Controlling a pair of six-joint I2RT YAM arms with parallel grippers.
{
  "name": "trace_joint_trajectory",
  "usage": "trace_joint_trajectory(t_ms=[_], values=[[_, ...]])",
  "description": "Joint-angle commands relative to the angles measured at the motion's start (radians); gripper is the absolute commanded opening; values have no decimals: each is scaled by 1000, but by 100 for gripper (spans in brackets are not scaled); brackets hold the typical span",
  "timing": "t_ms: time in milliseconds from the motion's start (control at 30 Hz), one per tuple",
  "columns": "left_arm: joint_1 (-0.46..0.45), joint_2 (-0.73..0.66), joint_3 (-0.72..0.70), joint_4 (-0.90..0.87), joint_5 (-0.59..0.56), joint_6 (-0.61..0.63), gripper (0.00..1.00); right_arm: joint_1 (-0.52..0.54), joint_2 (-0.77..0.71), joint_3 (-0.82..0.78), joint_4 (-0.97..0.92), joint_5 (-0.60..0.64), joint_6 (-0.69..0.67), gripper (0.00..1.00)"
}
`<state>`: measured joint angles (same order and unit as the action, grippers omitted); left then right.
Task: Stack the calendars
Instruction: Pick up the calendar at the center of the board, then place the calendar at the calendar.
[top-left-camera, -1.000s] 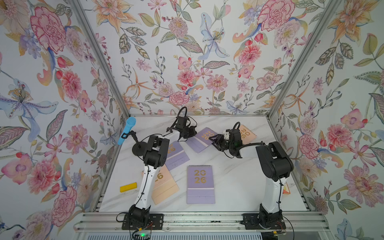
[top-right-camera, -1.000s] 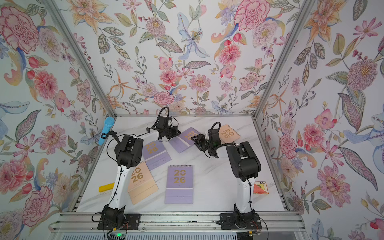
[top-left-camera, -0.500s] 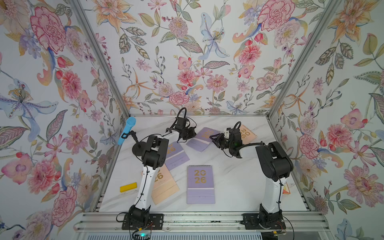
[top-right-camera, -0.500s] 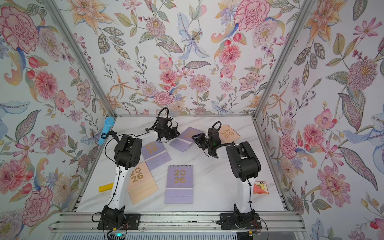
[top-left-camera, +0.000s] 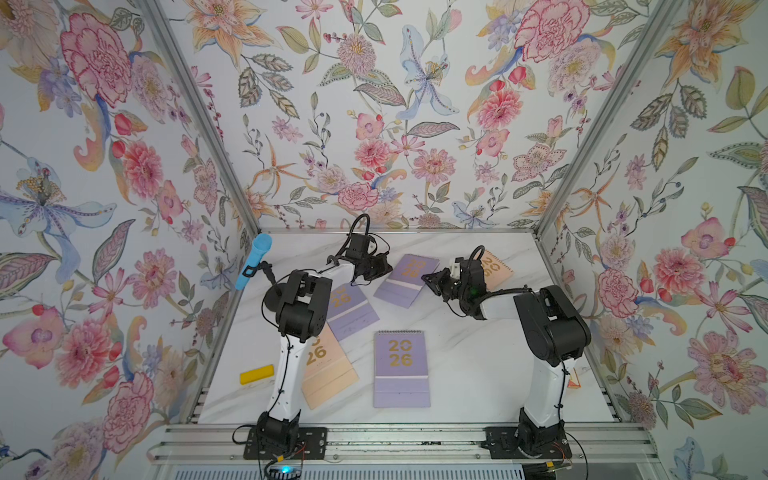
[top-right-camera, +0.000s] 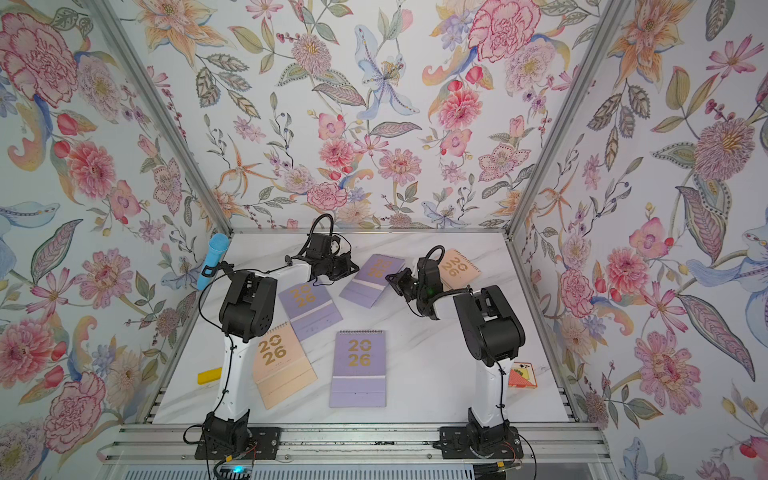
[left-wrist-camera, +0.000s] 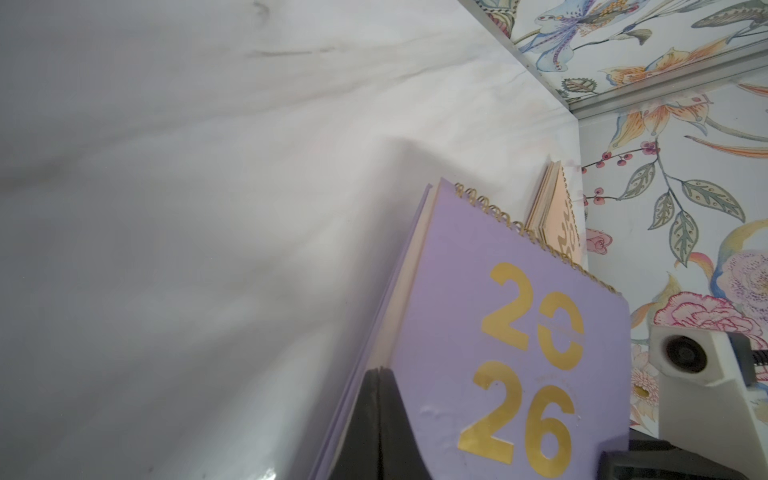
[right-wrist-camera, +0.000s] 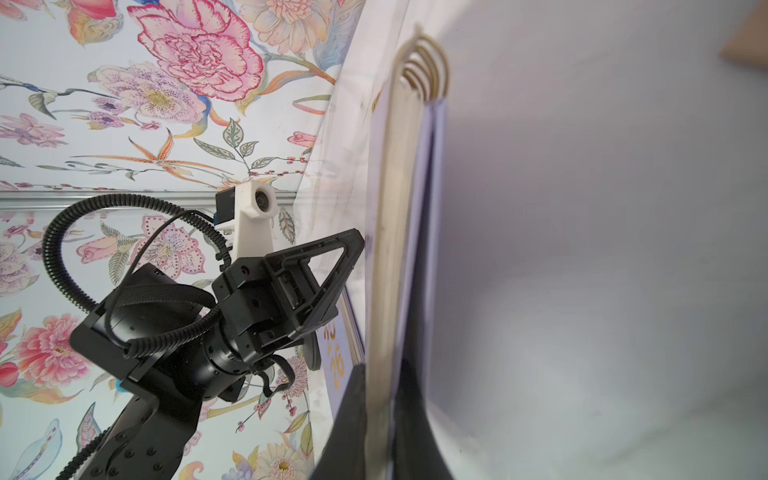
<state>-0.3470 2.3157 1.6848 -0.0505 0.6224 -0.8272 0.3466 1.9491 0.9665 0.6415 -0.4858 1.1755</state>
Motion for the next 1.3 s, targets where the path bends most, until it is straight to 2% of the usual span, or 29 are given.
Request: trace_joint_trajectory(t_ms=[0, 300, 733, 967, 1167, 1267], values=[[-1, -112, -49, 4, 22, -8, 0, -2, -107, -28, 8, -45, -53, 0], [-2, -357, -349, 128, -12, -51, 0, -12, -365, -180, -126, -124, -144, 0], [-25, -731, -811, 180, -106, -52, 0, -1, -771, -375, -389, -260, -248, 0], [-81, -886, -984, 169, -174, -65, 0, 45, -858, -463, -403, -314, -272, 0], [-173, -981, -1154, 246, -233, -150, 0, 171, -833, -499, -343, -297, -273, 0], [-192, -1007, -1205, 251, -262, -167, 0, 206, -815, -531, -279, -296, -253, 0]])
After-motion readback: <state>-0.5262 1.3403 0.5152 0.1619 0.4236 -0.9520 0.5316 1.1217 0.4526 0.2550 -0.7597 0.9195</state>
